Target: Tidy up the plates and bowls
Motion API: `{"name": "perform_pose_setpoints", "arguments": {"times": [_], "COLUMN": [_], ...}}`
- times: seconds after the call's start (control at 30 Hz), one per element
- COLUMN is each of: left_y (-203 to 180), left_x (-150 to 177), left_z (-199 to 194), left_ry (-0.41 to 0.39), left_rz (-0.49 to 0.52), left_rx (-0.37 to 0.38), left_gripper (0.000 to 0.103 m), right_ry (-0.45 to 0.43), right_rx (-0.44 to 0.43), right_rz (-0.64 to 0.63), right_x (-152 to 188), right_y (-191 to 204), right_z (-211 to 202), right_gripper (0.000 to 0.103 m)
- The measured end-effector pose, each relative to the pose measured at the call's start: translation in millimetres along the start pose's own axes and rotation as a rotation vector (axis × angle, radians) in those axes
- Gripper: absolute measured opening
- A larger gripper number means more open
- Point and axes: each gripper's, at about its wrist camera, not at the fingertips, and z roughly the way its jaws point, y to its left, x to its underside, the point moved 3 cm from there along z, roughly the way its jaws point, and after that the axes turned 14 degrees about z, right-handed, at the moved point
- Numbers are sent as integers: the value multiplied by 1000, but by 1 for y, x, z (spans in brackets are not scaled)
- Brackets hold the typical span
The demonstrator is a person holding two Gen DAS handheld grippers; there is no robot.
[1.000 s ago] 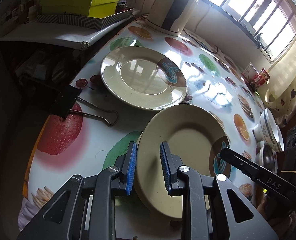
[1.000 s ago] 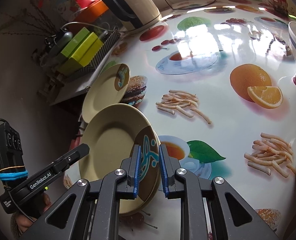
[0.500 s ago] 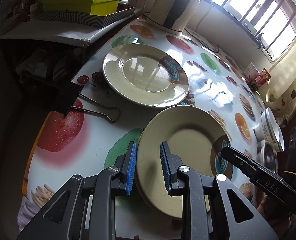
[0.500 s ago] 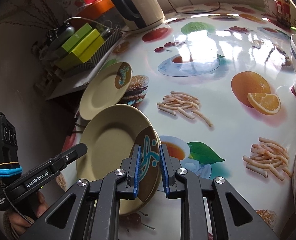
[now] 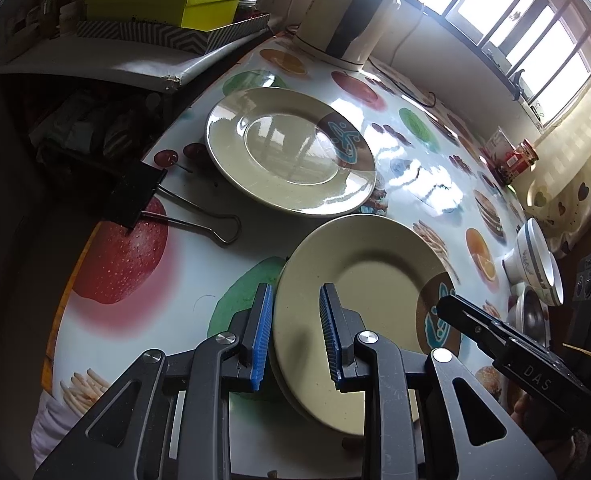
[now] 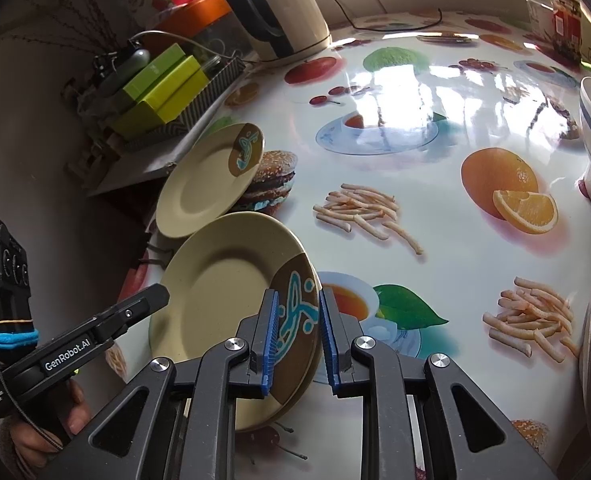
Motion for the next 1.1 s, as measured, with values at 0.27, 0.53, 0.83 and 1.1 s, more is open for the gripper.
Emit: {"name": "perform_pose_setpoints", "arguments": {"times": [0.27, 0.53, 0.83, 1.1], "left_y": [1, 3, 9, 27], "left_x": [0, 1, -5, -30], "left_z": [-2, -2, -5, -15], "left_ry": [-4, -3, -17, -65], "left_rz": [3, -5, -12, -12], "left_rx": [-7, -11, -3, -53], "left_gripper": [29, 36, 36, 36], "right_ry": [-8, -18, -27, -103], "right_rx": [27, 45, 65, 24], "right_rz": [-20, -83, -83, -120], "right_x": [1, 6, -1, -35], "right_y": [1, 11, 10, 21], "right_z": [-1, -5, -7, -16], "right_gripper": [31, 32, 32, 33]}}
